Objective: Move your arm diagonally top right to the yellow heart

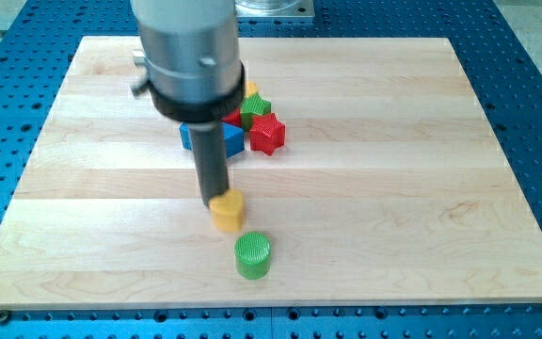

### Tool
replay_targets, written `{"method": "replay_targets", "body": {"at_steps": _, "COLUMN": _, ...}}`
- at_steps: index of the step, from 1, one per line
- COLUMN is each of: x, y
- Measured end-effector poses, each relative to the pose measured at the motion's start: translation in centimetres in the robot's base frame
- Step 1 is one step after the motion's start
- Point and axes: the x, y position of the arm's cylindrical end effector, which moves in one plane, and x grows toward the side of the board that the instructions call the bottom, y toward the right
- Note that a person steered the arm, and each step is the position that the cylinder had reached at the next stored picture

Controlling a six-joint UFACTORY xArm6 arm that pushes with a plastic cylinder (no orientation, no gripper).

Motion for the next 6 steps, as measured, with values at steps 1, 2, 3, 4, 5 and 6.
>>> {"method": "replay_targets", "body": {"at_steps": 1, "x": -0.5, "y": 0.3}}
{"method": "replay_targets", "body": {"at_steps": 2, "x": -2.5, "y": -1.5}}
{"method": "replay_targets", "body": {"at_steps": 3, "x": -3.9, "y": -1.9}}
{"method": "replay_targets", "body": {"at_steps": 4, "x": -5.1, "y": 0.9}}
{"method": "replay_targets", "body": {"at_steps": 5, "x": -5.6, "y": 2.0}}
{"method": "replay_targets", "body": {"at_steps": 6, "x": -5.7, "y": 7.4}}
